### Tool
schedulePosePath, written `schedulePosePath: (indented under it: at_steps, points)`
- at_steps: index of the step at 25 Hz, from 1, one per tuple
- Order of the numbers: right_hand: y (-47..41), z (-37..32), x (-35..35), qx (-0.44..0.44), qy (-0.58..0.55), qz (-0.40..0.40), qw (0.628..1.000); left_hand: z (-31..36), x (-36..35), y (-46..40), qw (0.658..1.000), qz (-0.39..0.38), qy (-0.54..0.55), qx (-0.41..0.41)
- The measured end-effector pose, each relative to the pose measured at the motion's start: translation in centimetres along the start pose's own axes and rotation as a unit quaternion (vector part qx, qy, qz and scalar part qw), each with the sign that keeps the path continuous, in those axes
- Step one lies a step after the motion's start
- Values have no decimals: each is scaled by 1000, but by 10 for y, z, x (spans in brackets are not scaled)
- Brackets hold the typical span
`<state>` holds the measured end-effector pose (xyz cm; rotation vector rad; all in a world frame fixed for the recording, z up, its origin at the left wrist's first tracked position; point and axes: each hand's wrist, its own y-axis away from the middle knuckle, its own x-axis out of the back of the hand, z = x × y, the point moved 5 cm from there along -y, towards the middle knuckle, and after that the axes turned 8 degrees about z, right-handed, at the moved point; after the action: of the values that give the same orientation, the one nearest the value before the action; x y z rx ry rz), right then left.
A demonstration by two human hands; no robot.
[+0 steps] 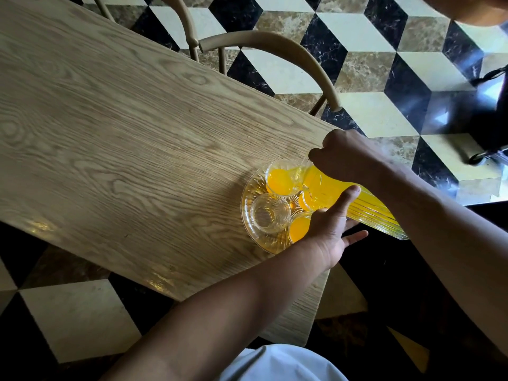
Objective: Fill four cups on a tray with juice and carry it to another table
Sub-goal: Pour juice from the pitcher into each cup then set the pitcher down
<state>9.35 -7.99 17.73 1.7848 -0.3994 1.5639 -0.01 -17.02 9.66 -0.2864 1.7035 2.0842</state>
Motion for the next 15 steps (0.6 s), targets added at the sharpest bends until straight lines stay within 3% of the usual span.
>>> schedulePosePath:
  at_steps: [15]
  points:
    - [16,14,6,-8,-39,41,998,-1,8,0,1000,7,-15,-6]
